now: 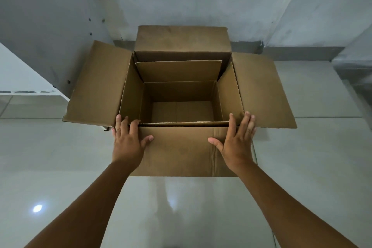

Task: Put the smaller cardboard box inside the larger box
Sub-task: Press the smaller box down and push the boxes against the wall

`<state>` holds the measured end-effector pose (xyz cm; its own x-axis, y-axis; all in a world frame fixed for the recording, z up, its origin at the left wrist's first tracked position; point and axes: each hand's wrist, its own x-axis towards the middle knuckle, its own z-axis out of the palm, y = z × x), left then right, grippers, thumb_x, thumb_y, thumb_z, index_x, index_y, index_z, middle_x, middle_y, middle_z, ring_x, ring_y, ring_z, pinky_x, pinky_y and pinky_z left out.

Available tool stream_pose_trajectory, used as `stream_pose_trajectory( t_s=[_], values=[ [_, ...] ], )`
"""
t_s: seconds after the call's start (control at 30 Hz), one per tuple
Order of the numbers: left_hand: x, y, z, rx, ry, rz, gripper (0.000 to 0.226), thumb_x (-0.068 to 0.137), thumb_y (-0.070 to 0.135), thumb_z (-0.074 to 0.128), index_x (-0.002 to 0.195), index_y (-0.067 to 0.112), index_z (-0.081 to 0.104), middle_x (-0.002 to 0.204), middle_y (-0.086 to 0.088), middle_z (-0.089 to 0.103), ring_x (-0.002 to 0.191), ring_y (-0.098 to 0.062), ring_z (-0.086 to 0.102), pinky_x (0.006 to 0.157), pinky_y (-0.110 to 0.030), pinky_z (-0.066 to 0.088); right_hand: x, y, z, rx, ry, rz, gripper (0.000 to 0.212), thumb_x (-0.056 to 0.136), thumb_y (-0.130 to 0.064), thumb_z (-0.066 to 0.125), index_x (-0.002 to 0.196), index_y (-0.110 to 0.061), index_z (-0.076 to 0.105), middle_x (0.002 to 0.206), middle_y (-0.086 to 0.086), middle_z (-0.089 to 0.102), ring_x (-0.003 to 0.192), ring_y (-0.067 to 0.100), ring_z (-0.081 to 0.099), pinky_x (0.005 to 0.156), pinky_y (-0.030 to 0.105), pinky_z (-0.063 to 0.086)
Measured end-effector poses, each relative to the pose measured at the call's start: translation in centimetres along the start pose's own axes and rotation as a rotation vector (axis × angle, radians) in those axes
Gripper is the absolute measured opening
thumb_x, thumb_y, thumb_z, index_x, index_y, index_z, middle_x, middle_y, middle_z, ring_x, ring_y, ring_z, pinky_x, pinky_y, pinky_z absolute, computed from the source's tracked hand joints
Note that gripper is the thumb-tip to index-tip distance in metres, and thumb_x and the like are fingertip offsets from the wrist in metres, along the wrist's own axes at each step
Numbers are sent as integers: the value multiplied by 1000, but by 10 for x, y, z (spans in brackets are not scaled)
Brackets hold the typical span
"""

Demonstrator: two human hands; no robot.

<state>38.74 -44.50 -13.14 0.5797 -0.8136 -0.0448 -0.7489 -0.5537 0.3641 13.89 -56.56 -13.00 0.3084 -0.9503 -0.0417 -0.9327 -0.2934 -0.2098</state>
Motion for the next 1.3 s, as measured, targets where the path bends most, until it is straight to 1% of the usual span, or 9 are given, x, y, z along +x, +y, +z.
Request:
stream_pose_trajectory(
  t_s=[0.17, 0.5, 0.6, 0.8, 0.9, 0.97, 1.07, 1.17, 1.3],
  values=[
    [57, -13, -6, 13, 9, 38, 58, 88, 42, 53, 136, 10, 42, 152, -16, 31, 148, -31, 3, 117, -51, 4, 39, -29, 8, 29, 73, 22, 96, 70, -68, 45, 140, -3, 38, 148, 34, 25, 138, 51, 17, 108, 60, 25],
    [134, -35, 3, -11, 145, 86, 56, 87, 46, 52, 132, 14, 46, 152, -13, 31, 148, -27, 6, 118, -48, 6, 109, -62, 26, 22, 181, -21, 95, 71, -70, 40, 138, -2, 41, 146, 36, 27, 137, 52, 19, 108, 62, 27],
    [130, -37, 10, -202, 260, 68, 66, 78, 49, 64, 135, 24, 42, 159, -5, 11, 148, -26, 0, 118, -50, 13, 111, -59, 30, 6, 200, -39, 103, 73, -78, 15, 142, -4, 34, 150, 33, 20, 140, 48, 12, 111, 59, 21],
    [136, -36, 6, -586, 511, -104, 106, 50, 52, 84, 139, 39, 27, 156, 6, -22, 146, -20, -7, 109, -23, 4, 113, -58, 34, 0, 245, -59, 114, 67, -83, -7, 145, -7, 27, 154, 27, 15, 143, 42, 7, 115, 54, 19],
    [149, -38, -4, -811, 484, -324, 106, 55, 45, 85, 141, 34, 23, 158, -6, -2, 146, -30, 9, 113, -37, 17, 108, -56, 34, -42, 233, -47, 117, 62, -83, -14, 147, -10, 19, 156, 23, 8, 145, 38, 1, 117, 51, 13],
    [153, -41, -9, -873, 427, -323, 100, 63, 43, 80, 144, 27, 24, 154, -8, 22, 139, -31, 29, 110, -46, 32, 105, -55, 32, -60, 222, -45, 118, 61, -83, -16, 148, -11, 17, 157, 22, 8, 145, 37, 1, 117, 50, 12],
    [155, -42, -14, -793, 449, -244, 88, 71, 41, 75, 143, 17, 30, 146, -8, 36, 116, -18, 50, 100, -38, 42, 108, -54, 21, -132, 236, -44, 112, 65, -83, -6, 142, -12, 34, 151, 24, 29, 141, 41, 20, 113, 57, 19],
    [155, -43, -17, -722, 478, -199, 83, 72, 40, 75, 140, 16, 36, 141, -8, 40, 79, -2, 48, 87, -29, 43, 115, -49, 14, -186, 229, -80, 108, 65, -87, 5, 138, -15, 42, 148, 24, 34, 140, 44, 21, 113, 59, 13],
    [153, -52, -21, -687, 495, -180, 81, 71, 42, 75, 139, 16, 39, 138, -9, 44, 97, -9, 44, 82, -28, 41, 124, -46, 22, -92, 182, -133, 119, 55, -90, -4, 145, -17, 25, 156, 23, 9, 144, 41, -2, 115, 54, -4]
  ],
)
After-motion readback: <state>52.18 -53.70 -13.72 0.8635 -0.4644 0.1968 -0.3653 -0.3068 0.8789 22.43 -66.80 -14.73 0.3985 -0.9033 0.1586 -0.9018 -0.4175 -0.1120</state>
